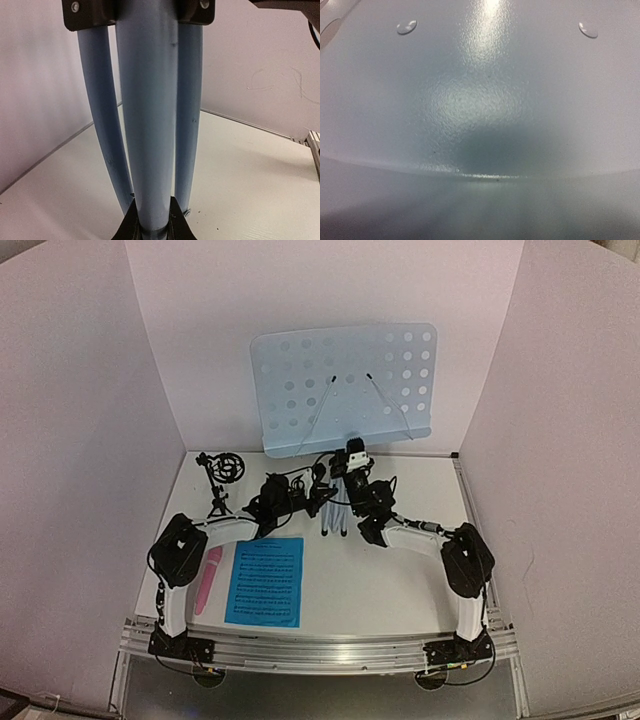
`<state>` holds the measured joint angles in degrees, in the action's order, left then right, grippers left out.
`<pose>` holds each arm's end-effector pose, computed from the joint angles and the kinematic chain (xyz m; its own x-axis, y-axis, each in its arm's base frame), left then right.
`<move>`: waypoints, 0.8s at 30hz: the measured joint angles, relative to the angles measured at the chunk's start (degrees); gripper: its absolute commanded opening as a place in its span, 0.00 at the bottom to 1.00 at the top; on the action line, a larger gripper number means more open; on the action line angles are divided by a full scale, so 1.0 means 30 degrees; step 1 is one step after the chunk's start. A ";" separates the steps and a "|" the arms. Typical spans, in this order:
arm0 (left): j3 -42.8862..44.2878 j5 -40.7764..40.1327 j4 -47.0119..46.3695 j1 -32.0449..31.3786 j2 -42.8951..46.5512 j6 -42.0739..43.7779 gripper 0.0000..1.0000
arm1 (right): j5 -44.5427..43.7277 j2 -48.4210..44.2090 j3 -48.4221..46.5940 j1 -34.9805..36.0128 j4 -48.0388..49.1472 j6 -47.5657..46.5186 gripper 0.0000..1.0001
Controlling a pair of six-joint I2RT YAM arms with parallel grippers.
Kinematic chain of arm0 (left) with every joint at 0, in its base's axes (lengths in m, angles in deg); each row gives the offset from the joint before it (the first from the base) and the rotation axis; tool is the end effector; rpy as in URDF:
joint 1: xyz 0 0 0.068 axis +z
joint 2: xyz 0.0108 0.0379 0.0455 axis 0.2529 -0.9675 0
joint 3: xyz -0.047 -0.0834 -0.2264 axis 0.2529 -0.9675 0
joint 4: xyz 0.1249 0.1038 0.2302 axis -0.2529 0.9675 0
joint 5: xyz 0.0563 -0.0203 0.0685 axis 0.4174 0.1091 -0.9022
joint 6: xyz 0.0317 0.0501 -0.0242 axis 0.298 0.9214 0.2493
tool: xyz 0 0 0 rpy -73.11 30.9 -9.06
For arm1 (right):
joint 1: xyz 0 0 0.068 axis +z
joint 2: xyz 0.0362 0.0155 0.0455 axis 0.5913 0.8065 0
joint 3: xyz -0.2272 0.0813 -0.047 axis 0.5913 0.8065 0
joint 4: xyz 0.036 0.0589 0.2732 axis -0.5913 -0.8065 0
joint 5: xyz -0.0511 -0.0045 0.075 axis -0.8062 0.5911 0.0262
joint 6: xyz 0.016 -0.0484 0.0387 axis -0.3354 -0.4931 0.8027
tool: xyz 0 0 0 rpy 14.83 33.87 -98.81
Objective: Set up the instrument practice props
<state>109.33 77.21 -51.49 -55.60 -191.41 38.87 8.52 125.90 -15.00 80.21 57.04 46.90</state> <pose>0.3635 -0.3405 0.1978 -0.0317 0.0747 -0.9967 0.8954 0.4452 0.0049 0.3557 0.3107 0.3033 0.4977 0.0667 -0.8648 -0.1764 0.9840 -0.0257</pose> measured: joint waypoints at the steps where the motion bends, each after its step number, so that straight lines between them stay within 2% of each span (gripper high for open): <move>1: 0.0008 0.0078 0.0059 -0.0067 -0.0128 0.0019 0.00 | 0.0086 -0.0184 0.0401 -0.0044 0.0004 -0.0033 0.00; 8: 0.0224 0.0492 -0.0838 -0.0212 -0.0779 0.0293 0.00 | 0.0943 -0.1004 0.1758 -0.0276 0.0156 0.0306 0.02; 9: 0.0277 0.0559 -0.1010 -0.0253 -0.0874 0.0365 0.00 | 0.1005 -0.1162 0.1978 -0.0284 0.0155 0.0392 0.12; 10: 0.0289 0.0612 -0.1113 -0.0276 -0.0915 0.0400 0.00 | 0.1021 -0.1290 0.2120 -0.0296 0.0131 0.0473 0.30; 14: 0.0296 0.0316 -0.1169 -0.0210 -0.0939 0.0475 0.00 | 0.1133 -0.1907 0.2698 -0.0219 -0.1081 -0.0108 0.55; 21: 0.0311 0.0653 -0.1108 0.0043 -0.0939 0.0738 0.00 | 0.1492 -0.3211 0.3642 0.0267 -0.4796 0.0039 0.68; 24: 0.0311 0.0715 -0.1108 0.0055 -0.0939 0.0835 0.00 | 0.1691 -0.4098 0.4130 0.0293 -0.6081 0.0548 0.81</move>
<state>110.26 79.36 -54.81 -55.43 -194.23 41.38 13.60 113.60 -2.61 81.09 38.79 48.54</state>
